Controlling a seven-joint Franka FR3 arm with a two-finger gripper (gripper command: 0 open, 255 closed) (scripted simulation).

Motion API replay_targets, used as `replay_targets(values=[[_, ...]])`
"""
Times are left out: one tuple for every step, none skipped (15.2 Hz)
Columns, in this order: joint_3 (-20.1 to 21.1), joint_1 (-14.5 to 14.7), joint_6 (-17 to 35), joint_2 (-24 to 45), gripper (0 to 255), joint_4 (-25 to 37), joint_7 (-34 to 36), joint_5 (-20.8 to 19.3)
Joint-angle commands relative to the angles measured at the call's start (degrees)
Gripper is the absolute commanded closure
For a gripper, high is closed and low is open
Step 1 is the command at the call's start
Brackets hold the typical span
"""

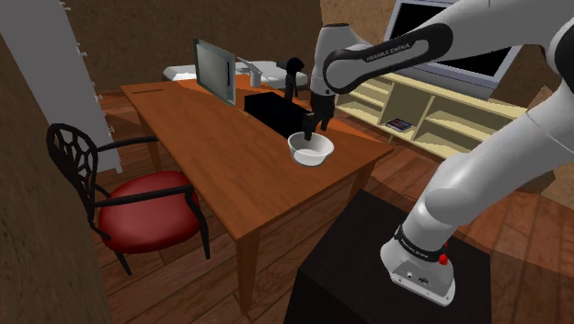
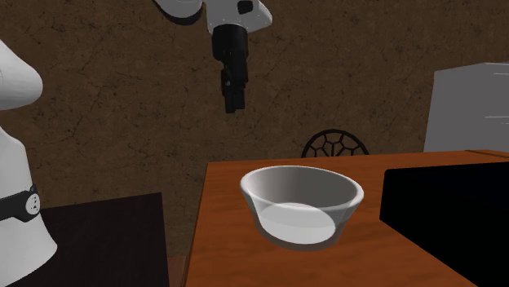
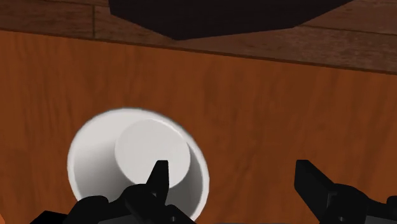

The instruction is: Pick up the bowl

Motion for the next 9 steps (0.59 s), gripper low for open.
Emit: replay_targets(values=[[0.20,-0.54,3.19,4.43,0,1.28,0.99,-1.14],[0.21,-0.85,4.68,6.65,0,1.97,1.43,-1.79],[0.21,-1.16,6.10,8.88,0,2.75,1.90,-2.46],[0.19,-1.46,7.45,11.12,0,3.60,2.39,-3.17],[0.15,-1.74,8.73,13.37,0,4.53,2.90,-3.89],[0.10,-2.01,9.93,15.62,0,5.54,3.44,-4.64],[0.01,-2.24,11.06,17.88,0,6.63,3.99,-5.40],[-0.12,-2.45,12.11,20.13,0,7.79,4.55,-6.18],[-0.26,-2.64,13.08,22.39,0,9.02,5.11,-6.95]])
